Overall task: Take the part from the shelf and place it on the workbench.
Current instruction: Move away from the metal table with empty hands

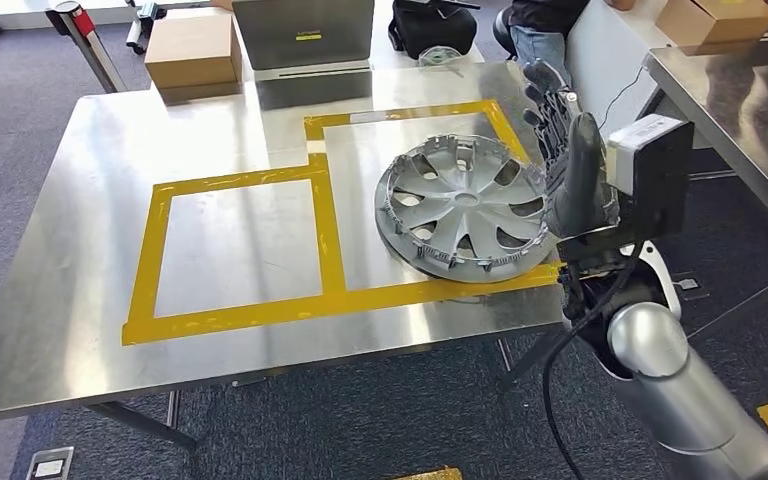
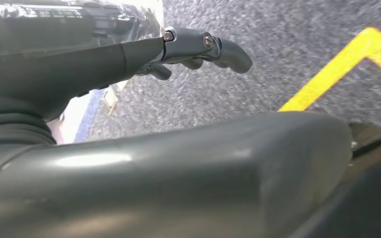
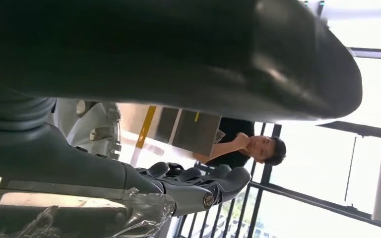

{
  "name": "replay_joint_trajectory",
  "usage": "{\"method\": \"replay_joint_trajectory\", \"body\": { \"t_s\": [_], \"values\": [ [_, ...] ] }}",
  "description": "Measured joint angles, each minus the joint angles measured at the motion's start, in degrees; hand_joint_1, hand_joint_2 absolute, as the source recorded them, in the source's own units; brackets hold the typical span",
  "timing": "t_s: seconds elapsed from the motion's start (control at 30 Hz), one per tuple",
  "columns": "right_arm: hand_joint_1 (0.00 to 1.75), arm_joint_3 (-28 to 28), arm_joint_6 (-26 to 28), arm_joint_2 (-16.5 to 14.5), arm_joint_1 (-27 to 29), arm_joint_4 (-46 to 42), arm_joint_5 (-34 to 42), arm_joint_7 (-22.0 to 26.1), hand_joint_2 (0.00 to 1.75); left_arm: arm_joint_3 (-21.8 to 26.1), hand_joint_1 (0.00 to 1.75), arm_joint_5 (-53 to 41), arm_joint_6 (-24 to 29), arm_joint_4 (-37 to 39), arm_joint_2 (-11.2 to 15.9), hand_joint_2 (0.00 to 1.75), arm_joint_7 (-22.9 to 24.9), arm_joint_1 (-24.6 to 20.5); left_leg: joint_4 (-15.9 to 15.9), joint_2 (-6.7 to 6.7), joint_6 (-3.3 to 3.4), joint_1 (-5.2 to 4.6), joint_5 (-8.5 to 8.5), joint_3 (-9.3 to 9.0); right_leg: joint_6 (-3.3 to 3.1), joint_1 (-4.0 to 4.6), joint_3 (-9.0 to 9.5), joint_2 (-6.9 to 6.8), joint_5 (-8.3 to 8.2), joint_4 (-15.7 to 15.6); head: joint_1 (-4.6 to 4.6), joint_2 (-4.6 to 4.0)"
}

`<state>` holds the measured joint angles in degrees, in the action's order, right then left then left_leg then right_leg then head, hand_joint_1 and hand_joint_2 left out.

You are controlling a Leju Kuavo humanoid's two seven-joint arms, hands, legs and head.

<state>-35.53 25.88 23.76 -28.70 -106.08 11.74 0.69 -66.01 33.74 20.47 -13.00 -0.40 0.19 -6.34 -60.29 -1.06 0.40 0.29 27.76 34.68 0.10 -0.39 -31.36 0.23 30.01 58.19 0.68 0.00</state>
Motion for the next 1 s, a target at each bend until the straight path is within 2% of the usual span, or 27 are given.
{"method": "replay_joint_trajectory", "body": {
  "t_s": [0.17,0.27,0.3,0.33,0.4,0.43,0.47,0.5,0.53,0.6,0.63,0.67,0.73,0.8,0.87,0.93,0.97,1.0],
  "values": [
    [0.00,2.4,-0.1,2.4,2.7,-5.3,-0.3,0.0,0.00,0.5,0.00,0.2,0.2,0.0,0.3,0.00,0.0,0.3,0.0,0.10,0.50,-0.46,0.14,-0.03,0.51,-0.45,0.02,0.18,-0.08,-0.2,-0.11,0.00],
    [0.00,3.4,-0.2,3.5,3.5,-7.4,-0.6,-0.1,0.00,0.9,0.00,0.2,0.2,0.0,0.3,0.00,0.0,0.3,1.2,0.21,1.22,-0.12,-0.36,-0.52,1.07,-0.45,0.01,0.15,0.41,0.1,-0.25,0.00],
    [0.00,3.8,-0.2,3.8,3.7,-7.9,-0.6,-0.1,0.00,1.0,0.00,0.3,0.2,0.0,0.2,0.00,0.0,0.3,1.8,0.27,1.45,0.08,-0.58,-0.82,1.22,-0.43,-0.59,0.12,1.37,1.5,-0.13,0.00],
    [0.00,4.1,-0.2,4.1,3.9,-8.4,-0.7,-0.1,0.00,1.0,0.00,0.3,0.3,0.0,0.2,0.00,0.0,0.3,2.1,0.33,1.60,0.23,-0.71,-1.07,1.32,-0.47,-1.88,0.10,2.91,4.3,0.08,0.00],
    [0.00,4.4,-0.2,4.6,4.5,-9.0,-0.6,-0.1,0.00,1.1,0.00,0.3,0.3,0.0,0.2,0.00,0.0,0.3,2.3,0.38,1.73,0.25,-0.75,-1.21,1.52,-0.53,-5.89,0.08,6.42,12.0,0.60,0.00],
    [0.00,4.6,-0.3,4.8,4.9,-9.3,-0.6,-0.1,0.00,1.1,0.00,0.3,0.3,0.0,0.2,0.00,0.0,0.3,2.2,0.39,1.73,0.25,-0.75,-1.22,1.59,-0.56,-7.74,0.07,7.40,15.3,0.80,0.00],
    [0.00,4.7,-0.3,5.0,5.1,-9.5,-0.6,-0.1,0.00,1.1,0.00,0.3,0.3,0.0,0.2,0.00,0.0,0.3,2.2,0.40,1.70,0.25,-0.75,-1.23,1.62,-0.57,-8.85,0.07,7.42,17.0,0.95,0.00],
    [0.00,4.9,-0.3,5.1,5.3,-9.7,-0.6,-0.1,0.00,1.1,0.00,0.3,0.3,0.0,0.2,0.00,-0.1,0.3,2.1,0.41,1.62,0.26,-0.74,-1.25,1.62,-0.59,-8.84,0.07,6.07,16.4,1.12,0.00],
    [0.00,5.0,-0.3,5.3,5.4,-10.0,-0.7,-0.1,0.00,1.1,0.00,0.3,0.3,0.0,0.2,0.00,-0.1,0.3,2.0,0.39,1.49,0.29,-0.66,-1.29,1.58,-0.62,-7.71,0.05,3.80,13.5,1.25,0.00],
    [0.00,5.2,-0.5,5.5,5.4,-10.5,-0.7,-0.3,0.00,1.1,0.00,0.4,0.3,0.0,0.2,0.00,-0.4,0.3,1.8,0.34,0.96,0.27,-0.41,-1.27,1.36,-0.62,-3.85,-0.03,-0.60,4.9,1.58,0.00],
    [0.00,5.3,-0.6,5.5,5.5,-10.7,-0.7,-0.4,0.00,1.1,0.00,0.5,0.3,0.0,0.2,0.00,-0.5,0.2,1.7,0.33,0.61,0.21,-0.37,-1.22,1.09,-0.52,-2.51,0.02,-1.71,2.0,1.67,0.00],
    [0.00,5.4,-0.7,5.6,5.7,-10.8,-0.8,-0.5,0.00,1.1,0.00,0.7,0.3,0.0,0.2,0.00,-0.5,0.2,1.6,0.32,0.22,0.14,-0.40,-1.18,0.79,-0.42,-1.79,0.08,-2.10,0.3,1.72,0.00],
    [0.00,5.4,-0.8,5.7,6.0,-11.1,-0.9,-0.7,0.00,1.1,0.00,0.8,0.3,0.0,0.1,0.00,-0.6,0.2,1.6,0.30,-0.48,0.12,-0.67,-1.15,0.09,-0.24,-1.94,0.23,-2.21,0.3,1.62,0.00],
    [0.00,5.5,-1.0,5.7,6.2,-11.4,-1.2,-0.9,0.00,1.1,0.00,0.9,0.4,0.0,0.2,0.00,-0.5,0.2,1.4,0.33,-1.16,0.19,-0.28,-1.05,-0.65,-0.42,-2.16,0.10,-2.49,0.1,1.44,0.00],
    [0.00,5.5,-1.1,5.7,6.4,-11.6,-1.5,-1.1,0.00,1.1,0.00,0.9,0.4,0.0,0.2,0.00,-0.5,0.2,-1.8,0.40,-1.73,0.23,2.85,-0.01,-1.46,-0.60,-2.51,-0.14,-2.96,-0.1,0.89,0.00],
    [0.00,5.5,-1.3,5.7,6.6,-11.8,-1.7,-1.2,0.00,1.1,0.00,1.0,0.4,0.0,0.2,0.00,-0.3,0.3,-9.4,0.43,-2.03,0.24,7.80,2.40,-2.00,-0.47,-3.17,-0.34,-3.47,-0.1,0.11,0.00],
    [0.00,5.5,-1.3,5.7,6.7,-11.8,-1.7,-1.3,0.00,1.1,0.00,1.0,0.4,0.0,0.2,0.00,-0.2,0.3,-12.7,0.43,-2.07,0.25,9.42,3.34,-2.14,-0.37,-3.54,-0.40,-3.74,0.0,-0.16,0.00],
    [0.00,5.5,-1.4,5.7,6.9,-11.8,-1.7,-1.3,0.00,1.1,0.00,1.0,0.4,0.0,0.2,0.00,-0.2,0.3,-14.5,0.43,-2.00,0.24,10.00,3.46,-2.21,-0.24,-3.98,-0.43,-4.06,0.0,-0.37,0.00]
  ]
}}
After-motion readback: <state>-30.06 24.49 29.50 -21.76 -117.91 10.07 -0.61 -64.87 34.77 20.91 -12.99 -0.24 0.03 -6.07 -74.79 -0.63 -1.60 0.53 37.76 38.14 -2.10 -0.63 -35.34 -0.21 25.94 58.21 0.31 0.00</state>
